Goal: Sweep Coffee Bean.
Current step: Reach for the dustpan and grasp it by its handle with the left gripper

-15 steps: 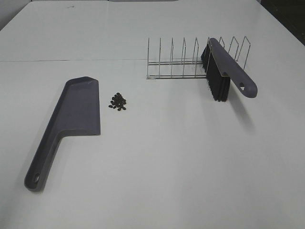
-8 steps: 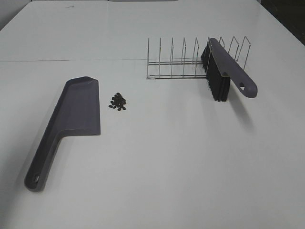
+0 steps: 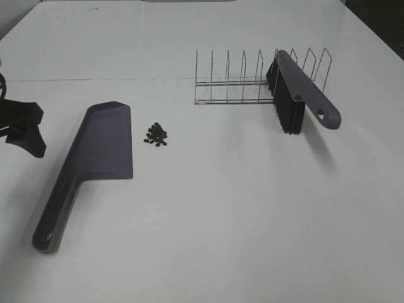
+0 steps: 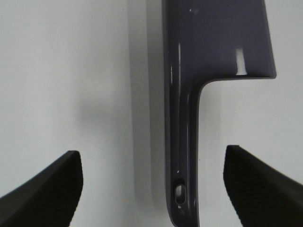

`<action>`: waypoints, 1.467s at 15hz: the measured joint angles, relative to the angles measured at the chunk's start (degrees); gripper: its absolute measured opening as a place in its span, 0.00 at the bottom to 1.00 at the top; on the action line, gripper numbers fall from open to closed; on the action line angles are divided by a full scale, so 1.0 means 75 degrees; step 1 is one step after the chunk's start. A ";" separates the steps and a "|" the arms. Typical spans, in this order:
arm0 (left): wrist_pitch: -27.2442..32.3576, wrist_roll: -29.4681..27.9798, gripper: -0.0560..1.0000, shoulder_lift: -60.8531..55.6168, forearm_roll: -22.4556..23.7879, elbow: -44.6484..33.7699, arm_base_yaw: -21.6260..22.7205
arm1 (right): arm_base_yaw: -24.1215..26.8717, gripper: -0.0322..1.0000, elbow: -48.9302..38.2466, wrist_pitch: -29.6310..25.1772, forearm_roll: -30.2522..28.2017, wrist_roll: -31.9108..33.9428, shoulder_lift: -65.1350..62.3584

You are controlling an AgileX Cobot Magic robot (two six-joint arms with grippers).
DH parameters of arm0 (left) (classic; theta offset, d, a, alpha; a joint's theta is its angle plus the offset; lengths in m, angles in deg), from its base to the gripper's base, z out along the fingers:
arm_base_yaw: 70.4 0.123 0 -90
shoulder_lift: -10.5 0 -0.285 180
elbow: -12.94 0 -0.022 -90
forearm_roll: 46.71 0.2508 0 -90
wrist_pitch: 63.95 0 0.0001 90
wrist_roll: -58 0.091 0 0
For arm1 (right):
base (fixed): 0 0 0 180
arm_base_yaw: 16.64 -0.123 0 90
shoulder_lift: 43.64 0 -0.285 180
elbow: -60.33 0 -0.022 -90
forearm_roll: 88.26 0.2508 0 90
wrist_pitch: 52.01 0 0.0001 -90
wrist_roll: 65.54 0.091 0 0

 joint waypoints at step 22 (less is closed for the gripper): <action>-0.0848 -0.1230 0.78 0.2536 0.0901 0.0061 -0.1375 | 0.0000 0.74 0.0000 0.0000 0.0000 0.0000 0.0000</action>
